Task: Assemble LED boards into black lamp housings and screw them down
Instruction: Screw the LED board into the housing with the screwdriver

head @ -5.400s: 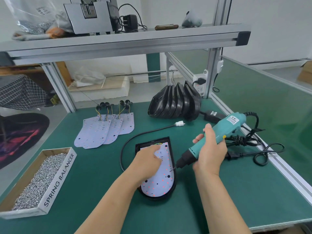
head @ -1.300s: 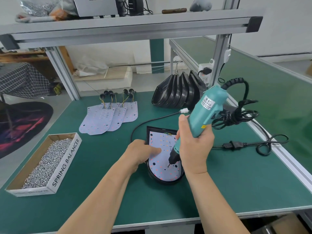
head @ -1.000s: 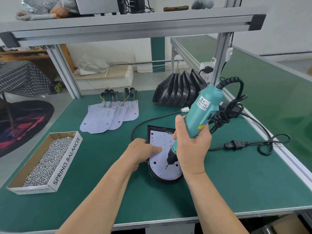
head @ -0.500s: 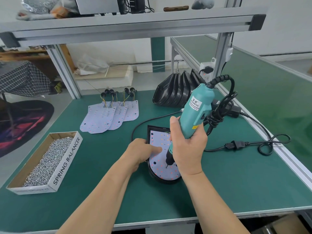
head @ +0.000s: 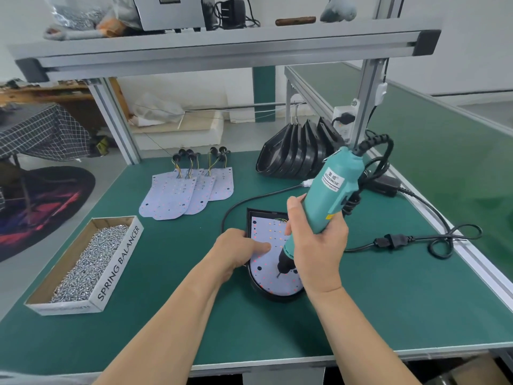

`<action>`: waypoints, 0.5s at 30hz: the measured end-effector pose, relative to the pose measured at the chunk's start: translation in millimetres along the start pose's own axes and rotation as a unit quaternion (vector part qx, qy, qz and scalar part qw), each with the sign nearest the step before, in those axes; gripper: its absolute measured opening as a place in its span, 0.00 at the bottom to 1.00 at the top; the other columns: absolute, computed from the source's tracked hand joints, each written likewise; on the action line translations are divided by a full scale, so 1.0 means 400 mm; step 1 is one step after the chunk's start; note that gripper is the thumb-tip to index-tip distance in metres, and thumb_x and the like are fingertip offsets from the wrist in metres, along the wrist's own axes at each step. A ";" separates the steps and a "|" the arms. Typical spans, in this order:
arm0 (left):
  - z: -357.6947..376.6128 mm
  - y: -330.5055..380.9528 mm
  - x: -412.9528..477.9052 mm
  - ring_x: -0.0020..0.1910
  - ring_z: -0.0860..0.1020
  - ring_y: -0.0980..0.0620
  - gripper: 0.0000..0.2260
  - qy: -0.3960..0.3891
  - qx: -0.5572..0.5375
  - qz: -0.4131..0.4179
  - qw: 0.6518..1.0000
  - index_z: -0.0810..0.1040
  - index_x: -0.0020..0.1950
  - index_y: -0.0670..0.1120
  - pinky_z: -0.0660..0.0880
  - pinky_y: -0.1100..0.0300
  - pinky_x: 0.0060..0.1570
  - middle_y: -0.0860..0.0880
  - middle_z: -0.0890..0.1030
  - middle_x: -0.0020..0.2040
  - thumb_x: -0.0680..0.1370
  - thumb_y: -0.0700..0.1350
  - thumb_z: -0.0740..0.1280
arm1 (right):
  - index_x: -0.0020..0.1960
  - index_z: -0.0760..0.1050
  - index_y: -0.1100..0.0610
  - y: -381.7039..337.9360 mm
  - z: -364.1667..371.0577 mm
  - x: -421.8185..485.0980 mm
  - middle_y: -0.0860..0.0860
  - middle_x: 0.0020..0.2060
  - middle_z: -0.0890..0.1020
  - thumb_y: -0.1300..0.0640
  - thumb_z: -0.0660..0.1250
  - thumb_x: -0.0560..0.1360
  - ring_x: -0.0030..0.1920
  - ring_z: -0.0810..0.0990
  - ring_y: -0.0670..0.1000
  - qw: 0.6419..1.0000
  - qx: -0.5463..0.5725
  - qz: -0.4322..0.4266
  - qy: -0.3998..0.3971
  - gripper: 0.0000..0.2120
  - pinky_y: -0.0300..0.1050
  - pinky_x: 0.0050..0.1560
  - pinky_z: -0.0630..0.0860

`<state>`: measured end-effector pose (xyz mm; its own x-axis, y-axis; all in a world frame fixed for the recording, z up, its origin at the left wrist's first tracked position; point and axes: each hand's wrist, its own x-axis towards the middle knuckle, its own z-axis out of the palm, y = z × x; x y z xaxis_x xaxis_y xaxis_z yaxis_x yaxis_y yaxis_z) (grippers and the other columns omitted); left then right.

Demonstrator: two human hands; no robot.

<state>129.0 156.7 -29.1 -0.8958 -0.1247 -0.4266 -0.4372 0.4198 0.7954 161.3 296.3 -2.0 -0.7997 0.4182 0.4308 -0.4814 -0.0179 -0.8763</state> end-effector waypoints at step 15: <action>-0.078 -0.007 -0.040 0.28 0.65 0.51 0.14 0.049 -0.222 -0.030 0.973 0.71 0.39 0.43 0.64 0.62 0.24 0.46 0.69 0.32 0.82 0.47 0.65 | 0.42 0.73 0.55 -0.082 -0.016 0.047 0.51 0.25 0.76 0.52 0.71 0.76 0.26 0.74 0.48 0.991 0.102 0.024 0.088 0.10 0.35 0.32 0.72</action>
<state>141.9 129.5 -11.0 -0.8617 -0.2314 -0.4517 -0.4605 -0.0174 0.8875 164.5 310.5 33.7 -0.7571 0.5646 0.3287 -0.5210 -0.2180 -0.8253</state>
